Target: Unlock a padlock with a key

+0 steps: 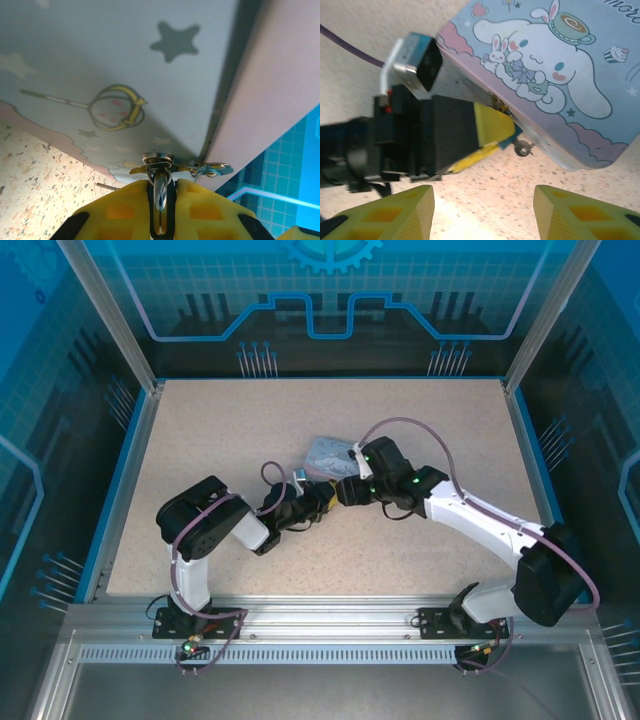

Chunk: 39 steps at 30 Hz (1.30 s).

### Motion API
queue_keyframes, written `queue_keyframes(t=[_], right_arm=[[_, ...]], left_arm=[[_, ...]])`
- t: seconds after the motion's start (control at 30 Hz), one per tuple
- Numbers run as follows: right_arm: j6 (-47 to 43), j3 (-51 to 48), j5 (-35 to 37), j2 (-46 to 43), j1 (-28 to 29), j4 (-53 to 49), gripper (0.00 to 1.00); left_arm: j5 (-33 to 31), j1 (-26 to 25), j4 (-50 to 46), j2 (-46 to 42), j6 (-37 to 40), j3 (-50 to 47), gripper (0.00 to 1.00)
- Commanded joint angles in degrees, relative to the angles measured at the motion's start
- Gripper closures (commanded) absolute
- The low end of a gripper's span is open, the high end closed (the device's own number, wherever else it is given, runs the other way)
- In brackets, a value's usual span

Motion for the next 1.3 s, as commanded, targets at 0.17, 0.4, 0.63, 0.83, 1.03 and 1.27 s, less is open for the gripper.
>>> queue_keyframes(t=[0.17, 0.4, 0.63, 0.83, 1.03, 1.27], right_arm=[[-14.3, 6.8, 10.2, 4.4, 5.1, -6.0, 0.51], [-16.1, 7.0, 12.0, 7.5, 6.1, -5.4, 0.56], [-16.0, 4.2, 12.7, 8.5, 5.6, -4.1, 0.60], [-16.1, 2.0, 12.8, 10.0, 5.5, -2.9, 0.61], [-16.1, 1.2, 14.3, 12.1, 5.5, -1.5, 0.61], [-17.8, 0.9, 18.6, 13.7, 5.5, 0.5, 0.61]], left_arm=[[1.5, 0.2, 0.6, -1.7, -1.1, 1.0, 1.00], [1.6, 0.1, -0.9, -2.6, -0.8, 1.1, 1.00], [2.1, 0.1, -1.7, -2.8, -0.9, 1.9, 1.00], [2.4, 0.2, -1.8, -3.2, -1.7, 2.3, 1.00], [2.8, 0.1, -2.3, -3.7, -2.0, 2.5, 1.00], [3.2, 0.1, -2.5, -3.9, -2.4, 2.7, 1.00]])
